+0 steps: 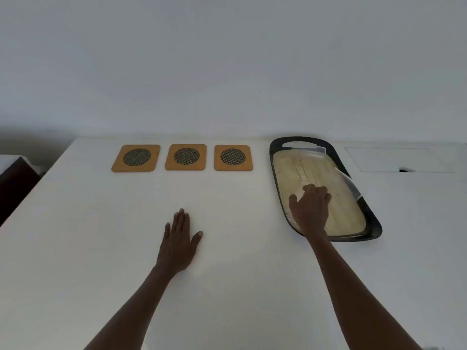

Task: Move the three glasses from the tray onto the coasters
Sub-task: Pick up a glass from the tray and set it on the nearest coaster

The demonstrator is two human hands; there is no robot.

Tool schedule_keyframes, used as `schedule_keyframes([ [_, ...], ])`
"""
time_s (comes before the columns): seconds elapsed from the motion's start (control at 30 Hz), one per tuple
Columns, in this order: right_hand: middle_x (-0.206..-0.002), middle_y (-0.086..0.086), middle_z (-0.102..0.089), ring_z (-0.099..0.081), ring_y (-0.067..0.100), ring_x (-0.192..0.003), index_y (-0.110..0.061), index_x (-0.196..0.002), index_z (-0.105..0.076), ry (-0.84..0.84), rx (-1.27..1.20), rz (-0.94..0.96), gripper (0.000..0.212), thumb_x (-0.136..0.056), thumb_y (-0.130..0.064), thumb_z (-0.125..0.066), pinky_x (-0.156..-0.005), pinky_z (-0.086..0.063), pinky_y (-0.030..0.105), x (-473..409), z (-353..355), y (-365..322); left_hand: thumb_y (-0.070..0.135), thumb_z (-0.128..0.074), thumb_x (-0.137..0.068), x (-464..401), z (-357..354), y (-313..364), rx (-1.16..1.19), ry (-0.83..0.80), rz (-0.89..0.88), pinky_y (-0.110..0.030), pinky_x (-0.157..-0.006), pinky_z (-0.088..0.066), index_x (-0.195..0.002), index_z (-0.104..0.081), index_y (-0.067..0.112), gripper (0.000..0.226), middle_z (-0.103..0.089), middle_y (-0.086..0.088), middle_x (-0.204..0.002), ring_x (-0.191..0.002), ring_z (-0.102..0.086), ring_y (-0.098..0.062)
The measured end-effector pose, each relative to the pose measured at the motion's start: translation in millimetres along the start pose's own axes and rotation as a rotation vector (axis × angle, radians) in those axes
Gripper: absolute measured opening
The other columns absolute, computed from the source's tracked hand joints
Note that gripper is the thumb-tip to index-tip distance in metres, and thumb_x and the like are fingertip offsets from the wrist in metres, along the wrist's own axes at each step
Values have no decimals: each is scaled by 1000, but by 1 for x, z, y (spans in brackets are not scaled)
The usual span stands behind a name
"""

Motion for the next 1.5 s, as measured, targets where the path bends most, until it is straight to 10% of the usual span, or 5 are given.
schedule_keyframes([
  [0.83, -131, 29, -51, -56, 45, -117, 3, -145, -19, -207, -195, -314, 91, -85, -45, -68, -96, -50, 49, -2, -34, 26, 53, -24, -101, -19, -21, 54, -57, 31, -36, -38, -126, -3, -157, -8, 7, 74, 1, -4, -167, -153, 5, -14],
  [1.5, -118, 13, -65, -61, 26, -104, -16, -136, -56, 91, -603, -110, 65, -76, -23, -82, -84, -44, 30, -15, 4, 47, 53, -24, -101, -19, -21, 54, -68, 49, -40, -39, -126, -6, -156, -8, 6, 74, 0, -4, -167, -154, 3, -15],
])
Point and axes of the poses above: each hand's wrist, its own x-axis away from the middle knuckle, its own z-axis out of the back of the hand, y = z × x, the point moved 1 cm from there along -x, towards the middle knuckle
